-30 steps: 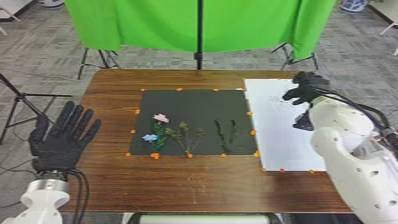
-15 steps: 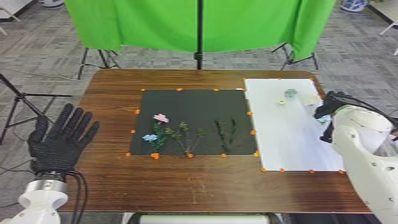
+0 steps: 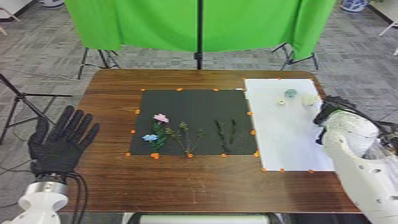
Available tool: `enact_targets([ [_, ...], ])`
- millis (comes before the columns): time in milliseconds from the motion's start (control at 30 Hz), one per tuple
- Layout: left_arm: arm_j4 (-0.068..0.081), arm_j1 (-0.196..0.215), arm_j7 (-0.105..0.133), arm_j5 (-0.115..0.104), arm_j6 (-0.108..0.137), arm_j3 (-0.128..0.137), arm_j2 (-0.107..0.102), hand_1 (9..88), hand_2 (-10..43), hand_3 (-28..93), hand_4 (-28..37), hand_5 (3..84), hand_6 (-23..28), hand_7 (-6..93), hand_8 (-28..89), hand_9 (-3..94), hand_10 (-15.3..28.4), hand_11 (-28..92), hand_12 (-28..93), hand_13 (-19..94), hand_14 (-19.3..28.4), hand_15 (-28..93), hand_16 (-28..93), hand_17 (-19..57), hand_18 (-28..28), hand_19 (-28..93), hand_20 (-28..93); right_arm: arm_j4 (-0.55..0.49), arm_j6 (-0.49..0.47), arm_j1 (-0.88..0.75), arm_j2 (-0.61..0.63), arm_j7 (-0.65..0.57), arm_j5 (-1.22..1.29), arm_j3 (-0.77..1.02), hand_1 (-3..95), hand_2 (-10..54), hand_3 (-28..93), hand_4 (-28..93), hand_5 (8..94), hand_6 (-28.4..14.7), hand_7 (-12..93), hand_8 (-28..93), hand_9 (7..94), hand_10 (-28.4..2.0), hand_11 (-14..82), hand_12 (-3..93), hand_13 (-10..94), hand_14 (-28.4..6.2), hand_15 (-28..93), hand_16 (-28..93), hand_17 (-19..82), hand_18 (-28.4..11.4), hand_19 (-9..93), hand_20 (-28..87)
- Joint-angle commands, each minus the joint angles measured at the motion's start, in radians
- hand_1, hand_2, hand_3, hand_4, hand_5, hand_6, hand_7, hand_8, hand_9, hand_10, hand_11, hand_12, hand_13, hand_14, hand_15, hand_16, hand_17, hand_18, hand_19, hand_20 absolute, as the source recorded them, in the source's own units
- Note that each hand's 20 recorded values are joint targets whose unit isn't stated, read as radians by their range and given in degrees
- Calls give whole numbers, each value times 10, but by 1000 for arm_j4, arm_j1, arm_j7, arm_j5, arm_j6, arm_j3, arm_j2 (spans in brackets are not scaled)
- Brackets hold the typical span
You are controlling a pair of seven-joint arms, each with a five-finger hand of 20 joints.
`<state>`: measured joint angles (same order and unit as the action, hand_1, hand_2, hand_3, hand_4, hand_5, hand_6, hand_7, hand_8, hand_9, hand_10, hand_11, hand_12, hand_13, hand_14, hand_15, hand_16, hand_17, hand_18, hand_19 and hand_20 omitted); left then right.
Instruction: Arrange flowers
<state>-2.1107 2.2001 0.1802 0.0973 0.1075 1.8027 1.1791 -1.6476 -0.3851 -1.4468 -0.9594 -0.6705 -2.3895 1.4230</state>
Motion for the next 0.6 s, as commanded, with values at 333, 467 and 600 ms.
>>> enact_targets([
  [333,-5,25,4,-7,11,-3,9,248,134,699,-283,431,81,104,-74,372,146,138,136,285,154,314,-17,-48,154,299,167,-190,55,85,-41,240,-46,-202,696,-95,618,-283,758,-12,380,176,854,-107,155,530,771,-47,433,511,508,-160,870,292],
  [467,-7,25,2,-3,6,-6,3,248,135,697,-283,431,81,104,-74,372,144,138,136,285,154,314,-17,-48,154,300,167,-221,58,155,-100,327,-48,-292,696,-95,622,-283,757,-14,378,178,852,-109,155,533,770,-49,433,514,508,-160,871,293],
  [600,-4,23,4,-8,14,-11,1,249,135,696,-283,431,81,105,-74,373,144,138,137,285,154,313,-16,-49,154,299,167,-165,44,233,-200,404,-83,-390,696,-95,625,-283,756,-15,377,181,851,-111,155,534,768,-51,435,517,507,-160,872,294],
])
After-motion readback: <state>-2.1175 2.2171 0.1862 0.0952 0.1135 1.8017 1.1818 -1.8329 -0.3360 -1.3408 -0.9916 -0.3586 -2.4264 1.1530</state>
